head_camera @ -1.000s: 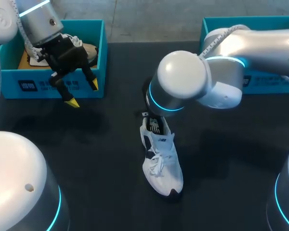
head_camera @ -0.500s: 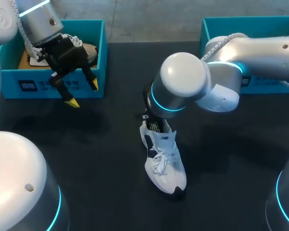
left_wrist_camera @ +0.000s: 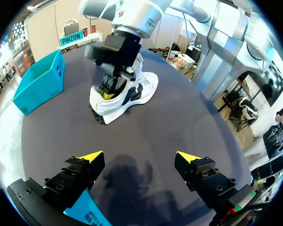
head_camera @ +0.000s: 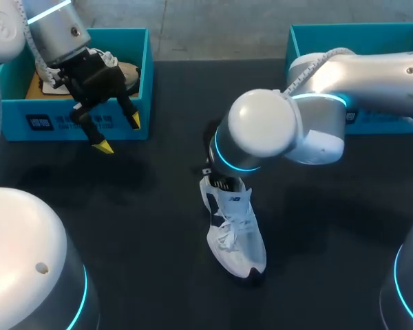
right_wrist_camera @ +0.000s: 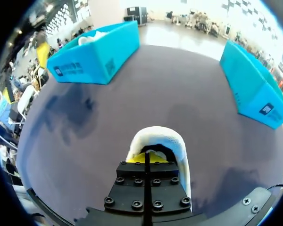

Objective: Take the shoe out of the shoebox, open the shoe tongue, remove and reinsert the insole, then place the shoe into the shoebox

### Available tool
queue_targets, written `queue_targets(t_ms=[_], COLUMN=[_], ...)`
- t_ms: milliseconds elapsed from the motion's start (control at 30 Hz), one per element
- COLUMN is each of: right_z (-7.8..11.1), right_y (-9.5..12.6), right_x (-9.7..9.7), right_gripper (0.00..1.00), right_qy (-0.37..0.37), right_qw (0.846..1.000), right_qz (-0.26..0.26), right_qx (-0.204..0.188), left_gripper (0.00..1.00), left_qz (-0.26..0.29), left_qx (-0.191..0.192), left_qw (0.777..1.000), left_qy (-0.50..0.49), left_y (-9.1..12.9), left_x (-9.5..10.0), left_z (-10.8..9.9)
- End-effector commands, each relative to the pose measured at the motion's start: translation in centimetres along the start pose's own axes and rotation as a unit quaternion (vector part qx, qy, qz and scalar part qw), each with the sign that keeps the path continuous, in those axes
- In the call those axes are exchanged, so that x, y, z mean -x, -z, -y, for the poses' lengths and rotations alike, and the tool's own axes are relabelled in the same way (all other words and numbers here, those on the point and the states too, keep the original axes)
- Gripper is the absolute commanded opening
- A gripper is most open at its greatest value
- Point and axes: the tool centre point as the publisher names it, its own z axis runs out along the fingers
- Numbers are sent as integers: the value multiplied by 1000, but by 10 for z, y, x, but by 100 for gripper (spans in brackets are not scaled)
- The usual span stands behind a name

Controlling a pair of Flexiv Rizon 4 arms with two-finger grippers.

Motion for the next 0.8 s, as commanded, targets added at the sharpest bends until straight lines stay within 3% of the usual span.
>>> queue_targets(t_ms=[33,433,800], right_z=[0,-10,0], right_y=[21,-13,-37], right_x=[-1,5,9], right_gripper=[0,0,0], right_qy=[0,8,3], right_qw=[1000,1000,1000], right_qz=[11,-14,-25], right_qx=[13,9,-13], left_gripper=[100,100,100], left_qz=[0,0,0], left_qx=[1,1,1], left_qw=[1000,1000,1000], left_qy=[0,0,0], left_y=[0,0,0], left_x=[0,0,0], left_z=[0,0,0])
